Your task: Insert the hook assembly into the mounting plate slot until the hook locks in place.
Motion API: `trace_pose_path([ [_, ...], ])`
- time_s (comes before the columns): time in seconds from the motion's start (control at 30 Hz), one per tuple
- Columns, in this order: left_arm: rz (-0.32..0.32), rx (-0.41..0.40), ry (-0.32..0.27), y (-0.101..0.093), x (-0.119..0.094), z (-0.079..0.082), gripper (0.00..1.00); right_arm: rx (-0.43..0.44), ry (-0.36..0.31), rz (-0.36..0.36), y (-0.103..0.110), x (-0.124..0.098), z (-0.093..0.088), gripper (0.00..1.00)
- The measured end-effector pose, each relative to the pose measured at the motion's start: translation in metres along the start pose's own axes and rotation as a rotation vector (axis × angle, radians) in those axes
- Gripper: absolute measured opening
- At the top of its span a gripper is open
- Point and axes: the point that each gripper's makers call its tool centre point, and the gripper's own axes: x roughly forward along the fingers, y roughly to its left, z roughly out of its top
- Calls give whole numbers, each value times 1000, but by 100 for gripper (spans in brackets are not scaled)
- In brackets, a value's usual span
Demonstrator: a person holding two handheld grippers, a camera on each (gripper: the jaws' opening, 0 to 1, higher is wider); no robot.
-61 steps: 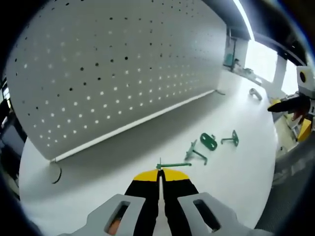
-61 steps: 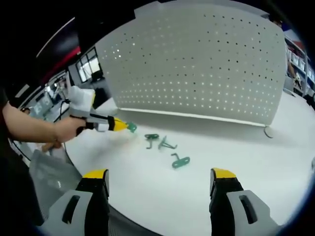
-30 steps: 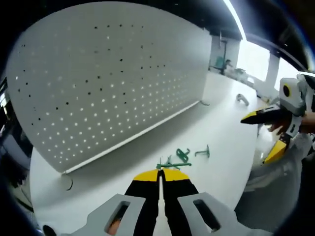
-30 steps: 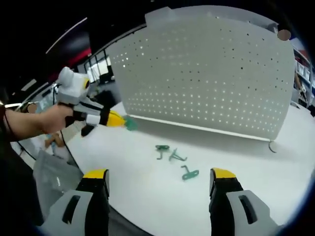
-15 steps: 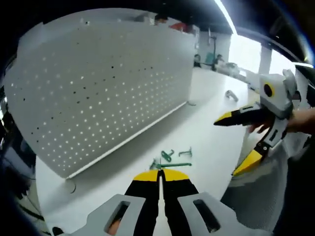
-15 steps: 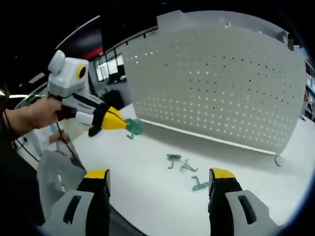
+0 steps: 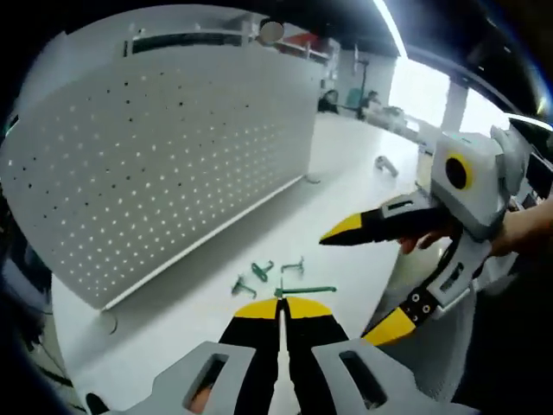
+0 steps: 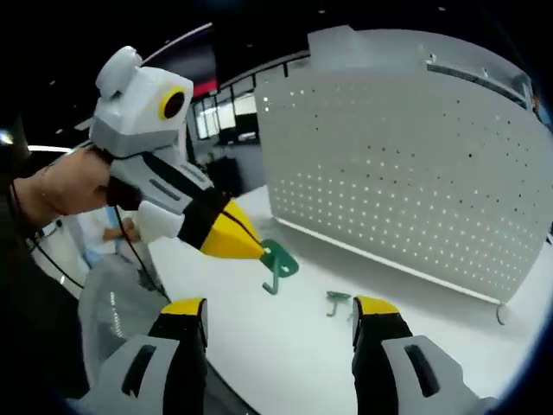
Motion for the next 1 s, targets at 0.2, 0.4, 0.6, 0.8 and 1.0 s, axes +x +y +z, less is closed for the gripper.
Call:
trace_pose_path([
  [0.2,2,-3,4,-2,-2,-2,1,-28,0,21,8,1,4,54],
  [0.4,3,-8,11,-2,-3,-4,1,-77,10,27,12,1,4,43],
  [0.6,3,4,19,-4,-3,-5,1,-104,22,31,14,0,4,35],
  [0.8,-4,-4,23,-7,-3,-6,1,-135,28,26,13,1,4,29],
  [1.0,-17,-18,29,-10,-3,-6,1,-165,43,24,14,4,3,26],
])
